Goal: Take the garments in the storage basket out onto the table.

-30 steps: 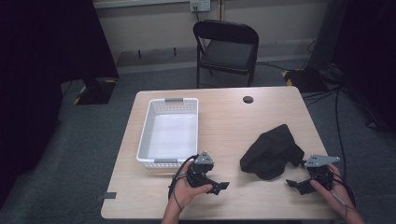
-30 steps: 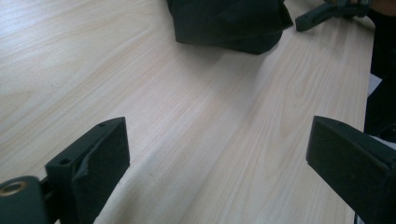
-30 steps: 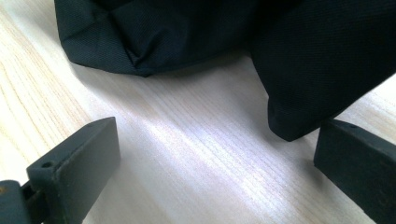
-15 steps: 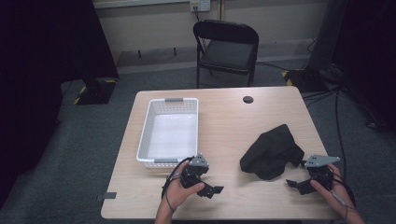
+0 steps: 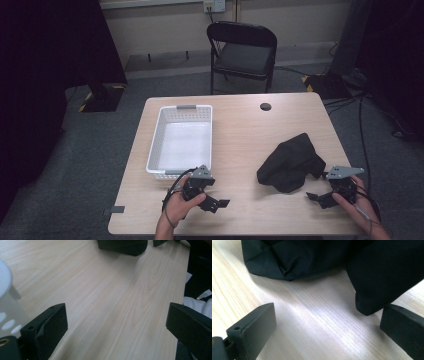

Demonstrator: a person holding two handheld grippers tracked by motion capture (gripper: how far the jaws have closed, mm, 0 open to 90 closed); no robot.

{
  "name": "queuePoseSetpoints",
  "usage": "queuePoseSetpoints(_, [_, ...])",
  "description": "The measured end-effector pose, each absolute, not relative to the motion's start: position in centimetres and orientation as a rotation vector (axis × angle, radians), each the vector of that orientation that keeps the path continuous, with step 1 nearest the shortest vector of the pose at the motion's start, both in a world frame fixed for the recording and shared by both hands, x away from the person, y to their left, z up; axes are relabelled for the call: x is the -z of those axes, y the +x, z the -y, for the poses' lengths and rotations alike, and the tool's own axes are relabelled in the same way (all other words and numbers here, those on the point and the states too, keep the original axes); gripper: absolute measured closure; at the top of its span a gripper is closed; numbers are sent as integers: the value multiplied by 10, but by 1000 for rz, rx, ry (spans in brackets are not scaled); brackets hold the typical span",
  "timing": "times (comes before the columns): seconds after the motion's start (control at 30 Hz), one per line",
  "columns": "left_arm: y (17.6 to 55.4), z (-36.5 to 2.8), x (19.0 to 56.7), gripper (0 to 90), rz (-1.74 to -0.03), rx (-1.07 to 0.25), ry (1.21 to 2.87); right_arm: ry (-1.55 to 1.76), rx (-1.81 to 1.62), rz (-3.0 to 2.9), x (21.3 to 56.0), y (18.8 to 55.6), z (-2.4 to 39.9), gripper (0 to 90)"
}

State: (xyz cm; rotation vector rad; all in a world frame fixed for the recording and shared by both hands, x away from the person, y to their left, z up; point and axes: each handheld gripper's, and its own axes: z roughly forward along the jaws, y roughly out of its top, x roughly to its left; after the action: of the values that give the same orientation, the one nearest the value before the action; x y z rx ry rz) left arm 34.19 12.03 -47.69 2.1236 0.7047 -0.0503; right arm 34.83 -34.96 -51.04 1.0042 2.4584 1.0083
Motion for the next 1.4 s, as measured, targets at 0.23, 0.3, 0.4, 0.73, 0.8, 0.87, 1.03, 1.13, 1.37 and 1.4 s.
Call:
queuePoseSetpoints(0.23, [341, -135, 476, 33, -721, 28, 2096, 1006, -1008, -2459, 510, 348, 350, 0])
queuePoseSetpoints(0.3, [341, -139, 477, 33, -724, 22, 2092, 1004, -1009, -2458, 510, 348, 350, 0])
queuePoseSetpoints(0.4, [341, -143, 477, 35, -728, 17, 2089, 1004, -1008, -2458, 510, 348, 350, 0])
queuePoseSetpoints(0.73, [340, -156, 481, 38, -743, 6, 2096, 1006, -1008, -2458, 510, 348, 350, 0])
queuePoseSetpoints(0.8, [340, -157, 481, 38, -735, 2, 2097, 1004, -1009, -2458, 510, 348, 350, 0])
queuePoseSetpoints(0.87, [339, -159, 480, 38, -734, -3, 2094, 1004, -1009, -2458, 510, 348, 350, 0])
queuePoseSetpoints(1.03, [338, -166, 480, 38, -743, -14, 2083, 1004, -1009, -2458, 510, 348, 350, 0])
queuePoseSetpoints(1.13, [338, -168, 481, 38, -746, -10, 2082, 1006, -1008, -2459, 510, 348, 350, 0])
queuePoseSetpoints(1.37, [338, -171, 482, 38, -732, -11, 2090, 1004, -1009, -2459, 510, 348, 350, 0])
queuePoseSetpoints(1.4, [338, -171, 483, 38, -734, -9, 2088, 1004, -1009, -2459, 510, 348, 350, 0])
